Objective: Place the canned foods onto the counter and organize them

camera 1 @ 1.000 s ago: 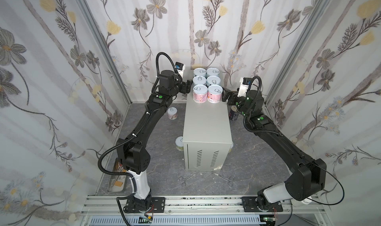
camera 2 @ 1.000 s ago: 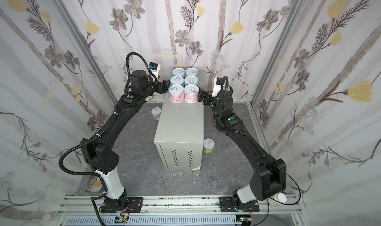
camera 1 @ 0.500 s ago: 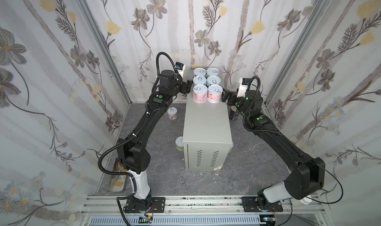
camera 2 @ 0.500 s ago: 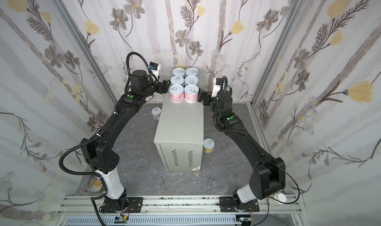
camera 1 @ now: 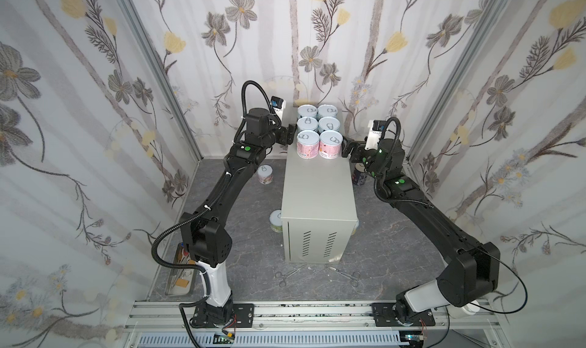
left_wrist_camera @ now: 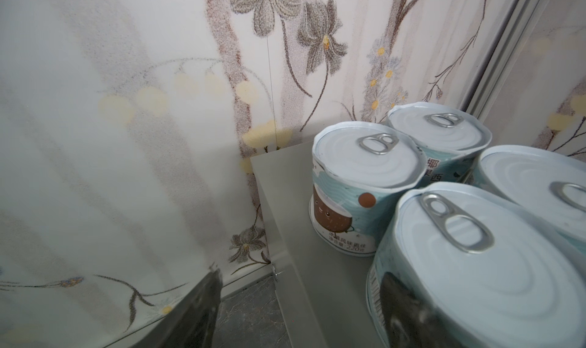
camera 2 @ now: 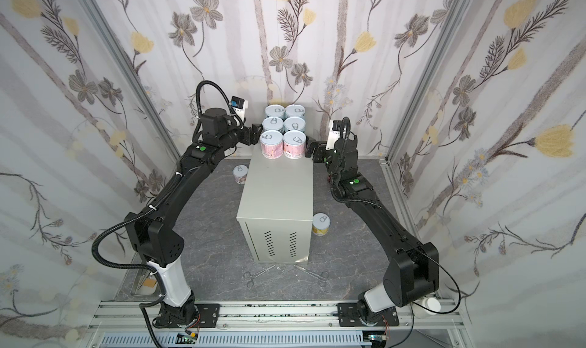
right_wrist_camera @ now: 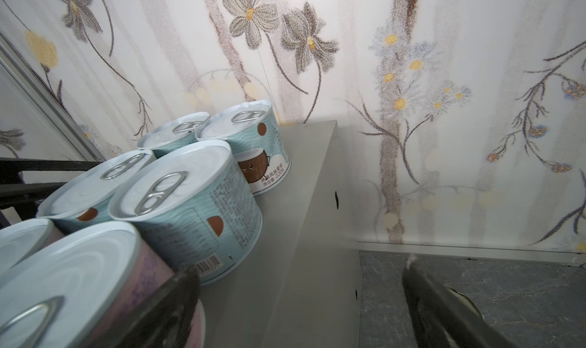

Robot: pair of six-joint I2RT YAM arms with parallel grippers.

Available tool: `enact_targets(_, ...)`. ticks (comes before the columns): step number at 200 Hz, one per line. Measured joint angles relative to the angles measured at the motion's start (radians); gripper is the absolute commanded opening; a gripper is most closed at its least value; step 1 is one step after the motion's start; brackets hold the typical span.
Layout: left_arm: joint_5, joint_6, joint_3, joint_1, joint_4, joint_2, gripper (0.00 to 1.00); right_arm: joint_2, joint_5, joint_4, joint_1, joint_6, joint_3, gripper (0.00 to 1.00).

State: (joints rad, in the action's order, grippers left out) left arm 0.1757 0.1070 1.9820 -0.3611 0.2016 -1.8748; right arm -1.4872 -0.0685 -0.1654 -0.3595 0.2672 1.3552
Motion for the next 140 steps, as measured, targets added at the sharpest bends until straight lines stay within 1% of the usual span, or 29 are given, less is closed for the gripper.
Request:
enact_targets(33, -0.029, 0.019, -0.001, 0.008, 0.022, 0.018, 0.81, 0.053, 0.003, 0.027, 0.063, -0.001, -0.017, 1.0)
enact_targets(62, -0.056, 0.026, -0.031, 0.036, 0.03, 0.073, 0.82, 0.113, 0.008, 0.077, 0.113, -0.015, -0.043, 1.0)
enact_targets(106, -0.086, 0.036, -0.127, 0.076, 0.043, 0.183, 0.84, 0.179, 0.062, 0.273, 0.122, -0.034, -0.11, 1.0)
enact_targets(122, -0.092, 0.044, -0.166, 0.089, 0.041, 0.23, 0.84, 0.21, 0.077, 0.351, 0.123, -0.032, -0.161, 1.0)
enact_targets(140, -0.097, 0.044, -0.229, 0.108, 0.039, 0.289, 0.84, 0.249, 0.12, 0.421, 0.123, -0.013, -0.234, 1.0)
